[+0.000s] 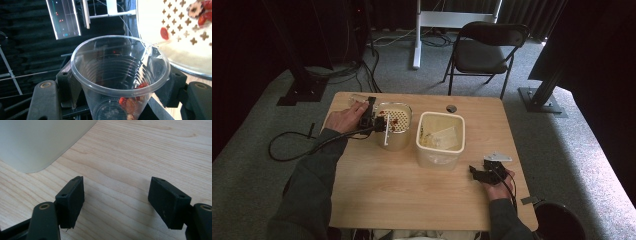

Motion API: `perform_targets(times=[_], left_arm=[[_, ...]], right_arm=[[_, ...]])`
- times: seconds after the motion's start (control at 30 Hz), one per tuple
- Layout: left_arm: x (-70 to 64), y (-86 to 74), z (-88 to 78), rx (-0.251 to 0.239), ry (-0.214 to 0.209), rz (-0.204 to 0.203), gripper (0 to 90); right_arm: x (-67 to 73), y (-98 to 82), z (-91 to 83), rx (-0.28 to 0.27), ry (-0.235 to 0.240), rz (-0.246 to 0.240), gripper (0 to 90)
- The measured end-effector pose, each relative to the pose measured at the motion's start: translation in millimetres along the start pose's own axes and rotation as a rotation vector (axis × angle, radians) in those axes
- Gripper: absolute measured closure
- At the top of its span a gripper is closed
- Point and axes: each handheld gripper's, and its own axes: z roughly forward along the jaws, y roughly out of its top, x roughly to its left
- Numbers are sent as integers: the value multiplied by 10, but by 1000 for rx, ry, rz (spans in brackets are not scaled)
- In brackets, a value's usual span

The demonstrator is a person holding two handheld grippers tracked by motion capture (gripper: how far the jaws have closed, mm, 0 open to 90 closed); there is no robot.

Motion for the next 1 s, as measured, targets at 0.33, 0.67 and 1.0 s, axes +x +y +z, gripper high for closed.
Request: perform_targets(times=[0.33, 0.67, 1.0], left_arm=[[5, 3, 21, 25, 19, 58, 326], [-39, -39, 46, 39, 10, 71, 326], [11, 44, -19, 9, 27, 45, 340]], right_arm=[[1, 0, 0, 0, 1, -2, 284], [5, 0, 0, 0, 2, 0, 284], [5, 0, 1, -1, 3, -1, 284]])
